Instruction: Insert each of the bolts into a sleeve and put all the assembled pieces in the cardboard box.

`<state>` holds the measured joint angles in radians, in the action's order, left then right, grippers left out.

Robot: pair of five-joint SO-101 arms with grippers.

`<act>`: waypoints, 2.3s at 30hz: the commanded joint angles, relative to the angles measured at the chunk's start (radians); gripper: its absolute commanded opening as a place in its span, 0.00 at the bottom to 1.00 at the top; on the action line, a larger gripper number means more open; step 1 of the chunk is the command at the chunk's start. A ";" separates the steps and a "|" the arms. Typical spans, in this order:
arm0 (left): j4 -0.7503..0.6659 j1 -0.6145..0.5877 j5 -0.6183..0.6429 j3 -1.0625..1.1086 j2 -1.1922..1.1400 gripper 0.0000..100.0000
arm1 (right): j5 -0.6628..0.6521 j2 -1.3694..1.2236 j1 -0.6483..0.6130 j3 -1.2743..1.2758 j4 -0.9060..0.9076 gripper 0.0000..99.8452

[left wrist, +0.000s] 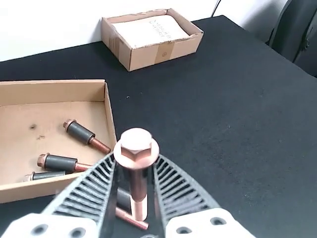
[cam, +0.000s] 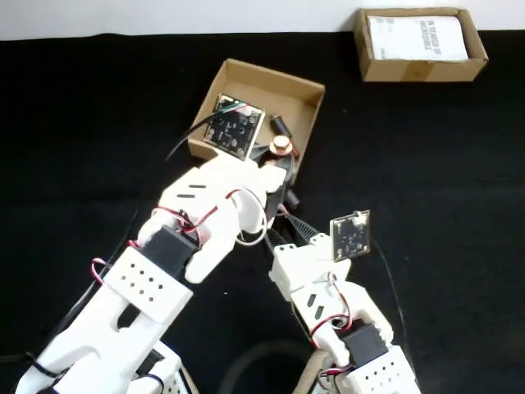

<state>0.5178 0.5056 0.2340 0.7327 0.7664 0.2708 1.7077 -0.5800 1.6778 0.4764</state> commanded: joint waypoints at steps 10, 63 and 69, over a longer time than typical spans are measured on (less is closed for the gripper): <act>0.101 0.028 -0.002 -0.048 0.033 0.01 | 0.003 0.008 -0.004 0.130 0.002 0.01; 1.036 0.073 -0.008 -0.223 0.171 0.32 | -0.043 0.005 0.128 0.117 0.005 0.01; 1.128 0.028 -0.008 -0.252 0.348 0.21 | 0.018 0.001 0.252 -0.030 0.005 0.01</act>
<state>1.6256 0.5715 0.2309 0.5025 1.0395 0.2739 1.7062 -0.3713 1.6778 0.4795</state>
